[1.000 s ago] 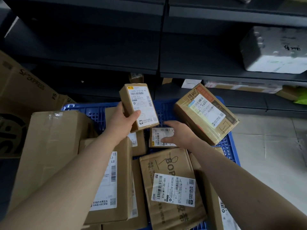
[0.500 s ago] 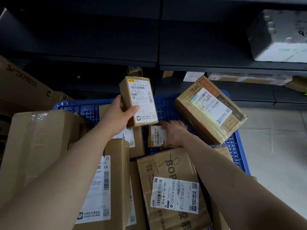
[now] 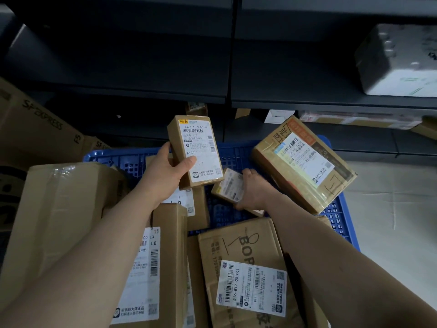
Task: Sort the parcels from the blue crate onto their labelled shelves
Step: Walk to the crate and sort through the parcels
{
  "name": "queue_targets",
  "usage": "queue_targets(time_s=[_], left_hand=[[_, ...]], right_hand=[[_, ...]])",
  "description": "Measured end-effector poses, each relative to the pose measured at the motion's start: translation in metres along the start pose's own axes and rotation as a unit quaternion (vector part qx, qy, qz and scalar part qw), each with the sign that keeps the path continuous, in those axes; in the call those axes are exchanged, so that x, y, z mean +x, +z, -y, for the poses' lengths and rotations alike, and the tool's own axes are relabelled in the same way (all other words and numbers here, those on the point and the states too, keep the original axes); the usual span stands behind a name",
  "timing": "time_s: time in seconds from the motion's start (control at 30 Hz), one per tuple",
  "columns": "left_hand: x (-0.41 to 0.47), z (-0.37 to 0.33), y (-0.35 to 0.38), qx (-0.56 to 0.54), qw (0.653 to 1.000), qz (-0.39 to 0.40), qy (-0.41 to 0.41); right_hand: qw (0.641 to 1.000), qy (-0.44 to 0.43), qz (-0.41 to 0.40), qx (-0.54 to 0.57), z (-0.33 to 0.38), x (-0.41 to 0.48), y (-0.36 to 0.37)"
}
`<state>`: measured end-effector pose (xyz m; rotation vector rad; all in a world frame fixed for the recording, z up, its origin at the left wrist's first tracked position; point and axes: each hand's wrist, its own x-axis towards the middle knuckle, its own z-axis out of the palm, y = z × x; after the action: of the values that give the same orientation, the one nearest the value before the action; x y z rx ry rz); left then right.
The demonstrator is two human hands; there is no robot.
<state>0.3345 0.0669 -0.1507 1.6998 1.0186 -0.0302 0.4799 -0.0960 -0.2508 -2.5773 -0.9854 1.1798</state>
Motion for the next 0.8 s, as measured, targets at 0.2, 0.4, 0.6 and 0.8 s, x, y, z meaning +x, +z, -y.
queue_targets(time_s=[0.2,0.4,0.6,0.8], left_hand=[[-0.028,-0.011,-0.023,-0.059,0.996,-0.050,0.032],[-0.092,-0.021,-0.061,-0.107,0.987,-0.108,0.058],[-0.186,-0.021,-0.100,-0.148,0.975,-0.157,0.059],[-0.281,0.019,-0.146,-0.184,0.956,-0.223,0.038]], right_hand=[[0.975,-0.005,-0.122,0.188,0.032,-0.034,-0.035],[0.941,-0.030,-0.171,0.290,0.083,-0.092,-0.077],[0.927,-0.081,-0.161,0.329,0.151,-0.164,-0.083],[0.924,-0.151,-0.120,0.330,0.239,-0.238,-0.044]])
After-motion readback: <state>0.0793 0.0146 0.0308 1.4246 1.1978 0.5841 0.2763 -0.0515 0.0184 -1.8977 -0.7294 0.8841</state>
